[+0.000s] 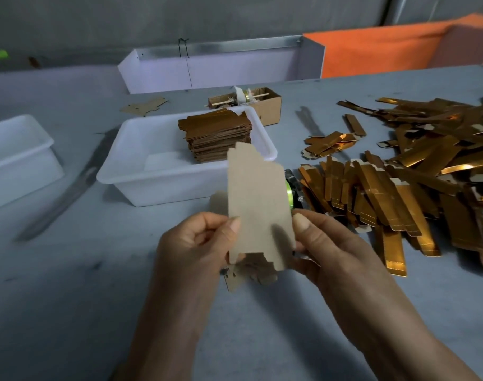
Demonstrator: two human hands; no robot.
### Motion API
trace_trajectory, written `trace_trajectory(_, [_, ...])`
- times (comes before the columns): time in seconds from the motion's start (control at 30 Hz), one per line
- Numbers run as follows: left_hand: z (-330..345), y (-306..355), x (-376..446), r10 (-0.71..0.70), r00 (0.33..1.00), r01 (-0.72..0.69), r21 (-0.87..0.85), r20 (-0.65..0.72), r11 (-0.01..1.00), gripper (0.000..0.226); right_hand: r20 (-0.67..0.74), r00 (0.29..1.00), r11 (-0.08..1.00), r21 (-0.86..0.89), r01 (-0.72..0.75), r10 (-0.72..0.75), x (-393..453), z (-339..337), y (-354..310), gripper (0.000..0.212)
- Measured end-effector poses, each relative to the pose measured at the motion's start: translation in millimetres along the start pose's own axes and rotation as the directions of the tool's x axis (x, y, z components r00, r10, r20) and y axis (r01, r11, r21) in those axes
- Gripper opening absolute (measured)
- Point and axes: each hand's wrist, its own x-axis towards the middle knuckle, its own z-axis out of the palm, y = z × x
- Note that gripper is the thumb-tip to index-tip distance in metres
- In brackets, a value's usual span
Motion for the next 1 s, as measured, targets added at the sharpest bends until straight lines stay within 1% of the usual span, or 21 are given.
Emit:
trace_trajectory(0.07, [5.3,-2.2,-3.4,-0.034,0.999,0.036,-0.064,0.035,0.997,0.012,-0.006,1.0,0.998,0.062,-0.006,0.007,3.2,2.4,-2.9,0.036])
trace_trajectory(0.1, [6.7,-2.7,-3.4,-0.059,0.997,0.065,-0.102,0.059,0.993,0.016,-0.019,1.0,0.997,0.075,-0.001,0.002,4.7,2.1,-3.2,0.033])
trace_trajectory(0.17, [9.8,-1.7,-2.6,-0.113,0.985,0.136,-0.179,0.131,0.974,0.036,-0.03,1.0,0.997,0.077,0.004,-0.002,4.1,1.1,-2.1,0.031])
trace_trajectory(0.2, [11.9,-1.0,-2.2,-0.127,0.978,0.158,-0.191,0.164,0.969,0.044,-0.02,1.0,0.997,0.075,0.002,-0.001,2.4,1.0,-1.0,0.029])
trace_trajectory(0.27, [17.2,0.2,-1.6,-0.124,0.978,0.149,-0.149,0.166,0.977,0.044,0.008,1.0,0.998,0.067,-0.005,0.004,-1.6,1.3,1.4,0.024])
trace_trajectory(0.37, [24.7,-1.9,0.2,-0.104,0.989,0.112,-0.074,0.108,0.991,0.034,0.009,1.0,0.998,0.057,-0.002,0.002,-5.2,1.6,4.2,0.02])
trace_trajectory(0.47, [29.3,-5.4,-0.6,-0.109,0.985,0.122,-0.092,0.133,0.988,0.04,-0.019,1.0,1.0,0.023,0.006,-0.005,-5.0,-0.7,6.7,0.021])
trace_trajectory(0.57, [29.4,-8.2,-0.7,-0.134,0.979,0.15,-0.097,0.156,0.984,0.042,-0.042,0.999,0.999,-0.031,0.018,-0.019,-3.7,-3.9,9.7,0.019])
trace_trajectory(0.63, [29.3,-9.2,-0.5,-0.167,0.968,0.188,-0.101,0.185,0.977,0.044,-0.061,0.997,0.994,-0.1,0.035,-0.041,-2.2,-5.5,11.3,0.012])
trace_trajectory(0.7, [30.5,-9.3,-0.9,-0.189,0.964,0.21,-0.1,0.185,0.973,0.044,-0.107,0.99,0.964,-0.26,0.065,-0.095,-1.1,-6.4,13.0,0.002])
trace_trajectory(0.73, [31.3,-9.9,-0.9,-0.192,0.966,0.212,-0.101,0.175,0.972,0.04,-0.124,0.984,0.933,-0.349,0.081,-0.131,-0.7,-6.9,14.4,0.002])
trace_trajectory(0.8, [32.6,-11.7,-1.1,-0.193,0.969,0.21,-0.103,0.155,0.972,0.027,-0.127,0.973,0.867,-0.487,0.108,-0.192,-1.1,-7.1,16.2,0.003])
trace_trajectory(0.87, [32.7,-13.4,-0.8,-0.189,0.971,0.204,-0.09,0.147,0.975,0.018,-0.09,0.97,0.821,-0.554,0.139,-0.225,-2.5,-6.2,15.7,0.004])
trace_trajectory(0.93, [33.4,-14.5,-1.6,-0.175,0.974,0.189,-0.087,0.14,0.978,0.016,-0.054,0.965,0.799,-0.574,0.179,-0.256,-3.8,-5.8,15.9,0.007])
trace_trajectory(0.97, [34.6,-14.7,-2.2,-0.164,0.978,0.175,-0.081,0.126,0.981,0.016,-0.041,0.956,0.77,-0.603,0.209,-0.291,-4.6,-5.0,16.1,0.009])
trace_trajectory(1.0, [36.5,-15.6,-2.9,-0.147,0.984,0.154,-0.071,0.102,0.986,0.016,-0.027,0.934,0.712,-0.656,0.251,-0.355,-6.1,-3.3,16.4,0.013])
